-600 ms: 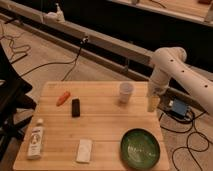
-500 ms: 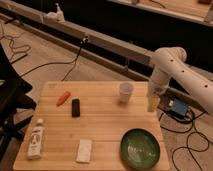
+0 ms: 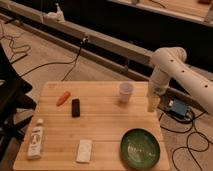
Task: Push the eraser across the table
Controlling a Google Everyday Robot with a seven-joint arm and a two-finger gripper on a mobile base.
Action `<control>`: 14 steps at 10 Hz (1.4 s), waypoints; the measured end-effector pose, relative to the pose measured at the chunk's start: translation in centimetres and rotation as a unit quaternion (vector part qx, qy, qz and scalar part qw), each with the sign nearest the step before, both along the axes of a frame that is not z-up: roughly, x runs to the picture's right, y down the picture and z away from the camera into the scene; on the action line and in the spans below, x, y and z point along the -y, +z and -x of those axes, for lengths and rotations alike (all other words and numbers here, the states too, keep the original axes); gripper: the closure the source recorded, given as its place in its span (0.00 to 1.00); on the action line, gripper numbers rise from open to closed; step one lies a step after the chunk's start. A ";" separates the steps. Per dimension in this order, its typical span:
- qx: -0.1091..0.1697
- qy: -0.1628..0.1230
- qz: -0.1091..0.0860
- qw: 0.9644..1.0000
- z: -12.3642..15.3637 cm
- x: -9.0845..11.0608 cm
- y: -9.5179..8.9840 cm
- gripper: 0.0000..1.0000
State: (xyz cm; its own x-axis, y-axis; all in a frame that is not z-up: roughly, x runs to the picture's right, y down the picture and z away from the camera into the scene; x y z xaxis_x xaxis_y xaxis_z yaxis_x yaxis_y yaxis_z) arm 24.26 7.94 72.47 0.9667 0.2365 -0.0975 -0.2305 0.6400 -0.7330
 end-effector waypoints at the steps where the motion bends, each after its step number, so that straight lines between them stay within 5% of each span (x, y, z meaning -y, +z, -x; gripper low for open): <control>1: 0.000 0.000 0.000 1.000 0.0 0.0 0.0 0.34; 11: 0.000 0.000 0.000 1.000 0.0 0.0 0.0 0.36; 13: 0.000 0.000 0.000 1.000 0.0 0.0 0.0 0.47; 14: 0.000 0.000 0.000 1.000 0.0 0.0 0.0 0.65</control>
